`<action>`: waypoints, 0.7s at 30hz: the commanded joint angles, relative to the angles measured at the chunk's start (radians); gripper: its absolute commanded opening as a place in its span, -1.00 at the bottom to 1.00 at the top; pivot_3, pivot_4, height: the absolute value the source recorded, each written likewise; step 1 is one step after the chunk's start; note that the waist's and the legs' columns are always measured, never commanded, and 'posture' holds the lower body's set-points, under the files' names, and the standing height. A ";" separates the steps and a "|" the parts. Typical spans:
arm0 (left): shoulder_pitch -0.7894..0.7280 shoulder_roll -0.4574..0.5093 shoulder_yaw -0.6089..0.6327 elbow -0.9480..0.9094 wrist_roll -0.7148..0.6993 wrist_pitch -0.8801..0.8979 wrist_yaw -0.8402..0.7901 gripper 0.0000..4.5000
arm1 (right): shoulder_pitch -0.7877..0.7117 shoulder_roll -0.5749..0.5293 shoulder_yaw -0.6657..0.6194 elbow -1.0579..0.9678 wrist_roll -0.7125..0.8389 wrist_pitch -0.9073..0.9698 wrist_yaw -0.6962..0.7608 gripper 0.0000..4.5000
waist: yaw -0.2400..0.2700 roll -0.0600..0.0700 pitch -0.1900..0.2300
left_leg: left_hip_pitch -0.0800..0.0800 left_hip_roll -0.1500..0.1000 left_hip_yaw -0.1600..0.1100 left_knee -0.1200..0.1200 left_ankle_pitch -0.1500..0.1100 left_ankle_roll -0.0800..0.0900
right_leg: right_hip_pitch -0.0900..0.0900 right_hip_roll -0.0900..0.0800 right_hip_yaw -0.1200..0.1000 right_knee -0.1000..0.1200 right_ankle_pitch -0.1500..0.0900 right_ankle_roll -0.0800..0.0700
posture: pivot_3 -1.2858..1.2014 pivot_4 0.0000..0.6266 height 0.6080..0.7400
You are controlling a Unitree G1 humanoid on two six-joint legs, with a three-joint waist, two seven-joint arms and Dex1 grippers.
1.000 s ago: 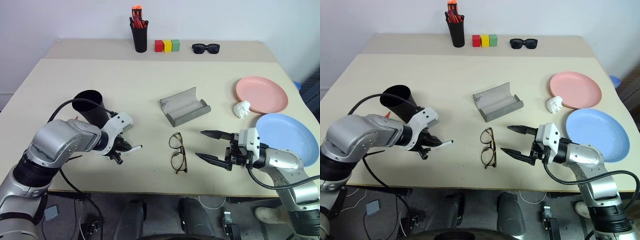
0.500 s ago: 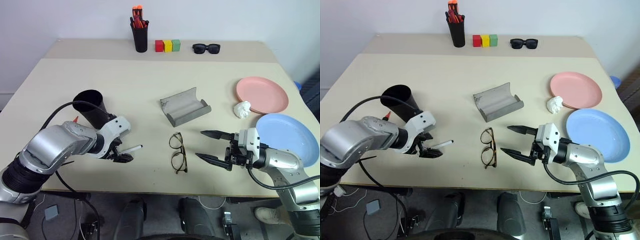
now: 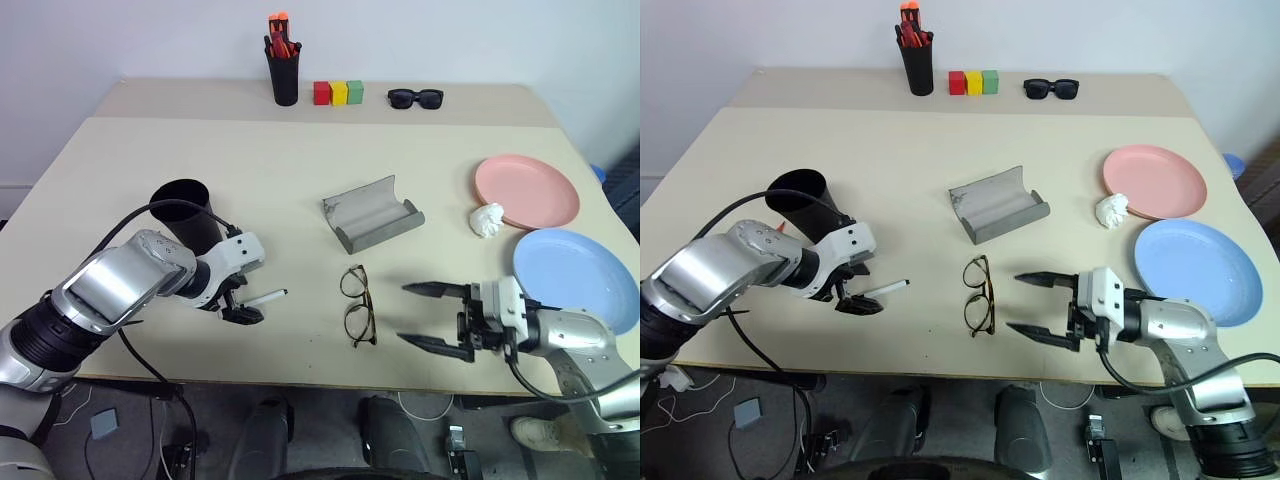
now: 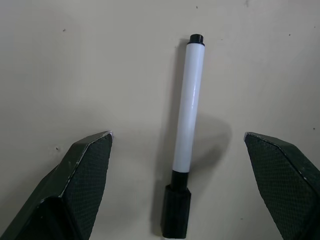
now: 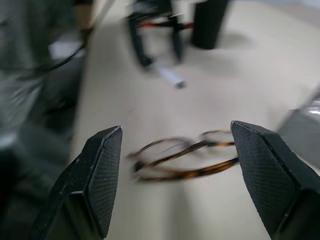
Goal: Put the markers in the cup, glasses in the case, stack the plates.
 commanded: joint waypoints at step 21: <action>-0.002 -0.009 -0.127 0.020 0.216 -0.100 -0.142 -0.52 | -0.062 0.011 -0.002 0.040 0.012 -0.065 0.037 0.57 | -0.002 0.001 -0.001 | 0.000 0.000 0.000 0.000 0.000 0.000 | 0.000 0.000 0.000 0.000 0.000 0.001 | 0.03 -0.52 1.00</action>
